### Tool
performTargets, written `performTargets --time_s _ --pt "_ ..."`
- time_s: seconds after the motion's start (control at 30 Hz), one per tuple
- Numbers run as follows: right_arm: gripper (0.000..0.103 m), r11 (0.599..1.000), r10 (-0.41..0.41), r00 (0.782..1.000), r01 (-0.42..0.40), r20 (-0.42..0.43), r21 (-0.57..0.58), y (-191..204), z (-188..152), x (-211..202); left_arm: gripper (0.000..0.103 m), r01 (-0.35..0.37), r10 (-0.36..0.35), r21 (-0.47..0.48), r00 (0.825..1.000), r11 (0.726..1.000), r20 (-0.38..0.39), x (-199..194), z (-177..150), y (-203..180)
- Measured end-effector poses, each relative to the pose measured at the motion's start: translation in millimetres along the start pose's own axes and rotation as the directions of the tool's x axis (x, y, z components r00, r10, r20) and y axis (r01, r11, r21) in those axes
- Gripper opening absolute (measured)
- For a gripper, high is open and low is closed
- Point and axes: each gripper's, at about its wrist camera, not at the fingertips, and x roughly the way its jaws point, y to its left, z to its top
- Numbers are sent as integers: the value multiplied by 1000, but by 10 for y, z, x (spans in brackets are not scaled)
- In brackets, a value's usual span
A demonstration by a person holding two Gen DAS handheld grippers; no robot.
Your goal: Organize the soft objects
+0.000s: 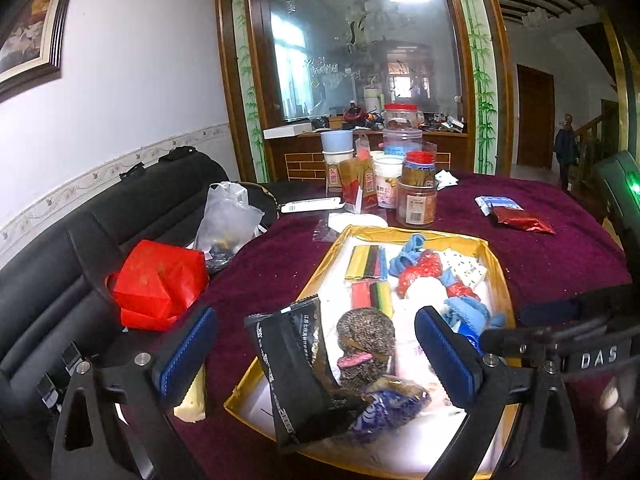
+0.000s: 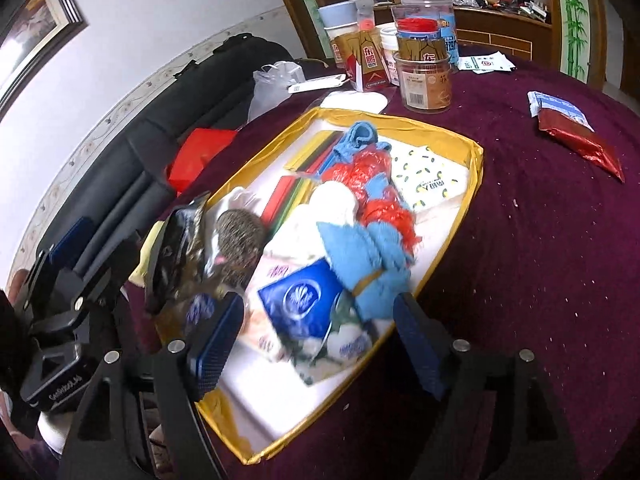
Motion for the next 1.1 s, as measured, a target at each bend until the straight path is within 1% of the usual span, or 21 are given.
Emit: performTargets --time_s 0.17,0.27,0.33,0.4,0.47,0.5,0.57,0.63,0.7,0.73,0.77,0.8,0.83,0.87,0.9,0.93,0.97,1.0,1.03,1.07,1.1 --pt "79 997 -65 997 66 44 -24 -8 -156 -249 102 2 -2 8 1000 1000 19 -144 13 -85" --pt "81 993 -113 991 114 66 -14 -125 -260 -406 102 9 -9 14 999 1000 31 -233 27 -150" --pt "82 986 -164 984 165 75 2 -252 -338 -496 102 11 -12 21 999 1000 38 -290 37 -196" --pt "84 966 -257 963 256 80 22 -445 -432 -569 102 12 -14 31 999 999 48 -360 45 -252" --pt "86 932 -362 929 360 81 40 -659 -516 -616 102 16 -18 39 998 999 55 -422 52 -303" --pt "86 903 -429 900 426 78 51 -806 -572 -633 102 18 -21 42 998 999 59 -450 54 -329" --pt "86 858 -513 857 509 55 76 -1083 -660 -632 102 21 -24 45 998 999 63 -497 61 -373" --pt "86 829 -552 833 547 18 119 -1391 -741 -635 102 25 -28 48 997 999 71 -559 73 -442" --pt "86 807 -572 820 564 -6 176 -1700 -811 -662 102 33 -36 38 996 999 79 -624 96 -508" --pt "86 794 -583 813 573 -13 202 -1849 -839 -673 102 49 -51 36 995 998 83 -645 108 -533" --pt "86 784 -591 807 579 -19 223 -1986 -852 -677 102 90 -93 35 991 995 98 -691 131 -587" --pt "86 781 -589 808 577 -24 239 -2099 -857 -670 102 112 -115 34 987 993 108 -709 143 -600" --pt "85 787 -570 821 558 -38 261 -2246 -845 -645 102 144 -147 32 981 989 125 -743 160 -635" --pt "90 801 -535 844 523 -43 291 -2335 -834 -650 102 167 -169 26 976 986 135 -764 186 -686" --pt "92 806 -522 853 502 -24 314 -2388 -809 -681 102 159 -160 19 978 987 132 -755 201 -726" --pt "95 805 -519 855 492 -7 330 -2426 -778 -701 102 152 -153 14 980 988 127 -745 220 -755" --pt "102 808 -514 858 487 -5 332 -2462 -747 -684 102 169 -169 8 979 986 117 -707 250 -799" --pt "103 816 -498 867 480 -28 322 -2505 -725 -620 102 185 -184 -1 977 983 109 -682 263 -820" --pt "103 807 -529 847 521 -51 277 -2489 -685 -552 102 204 -202 -20 975 979 92 -642 275 -842" --pt "103 807 -541 840 536 -54 247 -2457 -674 -532 102 221 -218 -42 973 974 69 -590 282 -852" --pt "102 810 -541 840 535 -45 240 -2450 -670 -525 102 232 -230 -60 972 971 47 -535 287 -860"
